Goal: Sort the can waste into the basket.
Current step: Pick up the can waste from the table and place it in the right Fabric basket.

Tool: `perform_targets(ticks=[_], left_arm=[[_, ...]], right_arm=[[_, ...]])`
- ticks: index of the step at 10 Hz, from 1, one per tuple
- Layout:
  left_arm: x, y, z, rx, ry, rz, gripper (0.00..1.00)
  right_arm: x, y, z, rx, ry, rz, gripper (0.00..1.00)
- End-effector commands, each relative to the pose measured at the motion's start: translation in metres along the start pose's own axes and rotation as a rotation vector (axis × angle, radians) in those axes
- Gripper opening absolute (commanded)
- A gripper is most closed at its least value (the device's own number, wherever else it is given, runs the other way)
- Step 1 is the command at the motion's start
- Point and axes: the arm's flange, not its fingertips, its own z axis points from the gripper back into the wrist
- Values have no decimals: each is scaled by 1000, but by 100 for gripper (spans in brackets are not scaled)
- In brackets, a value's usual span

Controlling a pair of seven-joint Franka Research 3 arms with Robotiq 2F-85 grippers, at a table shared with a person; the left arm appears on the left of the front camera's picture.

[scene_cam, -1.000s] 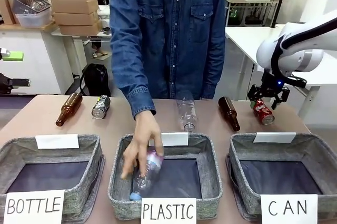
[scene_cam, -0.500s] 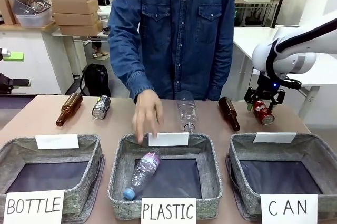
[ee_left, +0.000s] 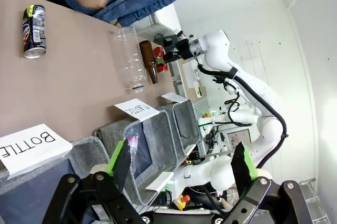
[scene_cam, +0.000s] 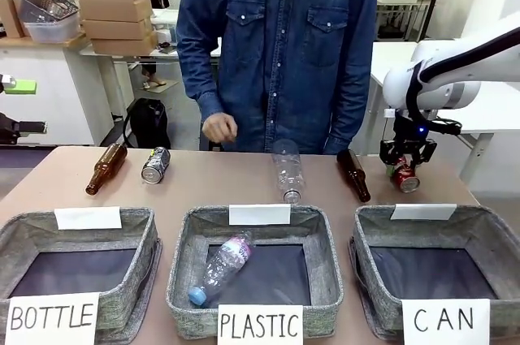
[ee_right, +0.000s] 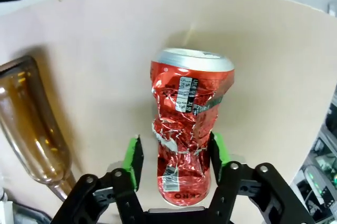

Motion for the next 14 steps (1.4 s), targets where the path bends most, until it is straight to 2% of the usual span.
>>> perform_targets(ticks=[1, 2, 4, 9, 12, 13, 14], left_arm=[[2, -1, -2, -22, -13, -23, 100], [2, -1, -2, -22, -13, -23, 100], [2, -1, -2, -22, -13, -23, 100], [2, -1, -2, -22, -13, -23, 100], [2, -1, -2, -22, -13, -23, 100], [2, -1, -2, -22, -13, -23, 100], [2, -1, -2, -22, -13, -23, 100]], right_arm=[[7, 3, 3, -59, 12, -18, 26], [7, 4, 5, -49, 8, -19, 0], [6, 4, 7, -61, 3, -37, 0], [-16, -4, 35, 40, -57, -73, 0], [-72, -5, 108, 199, -13, 81, 0], [-101, -7, 134, 197, -34, 212, 0], [-144, -6, 156, 160, -53, 367, 0]])
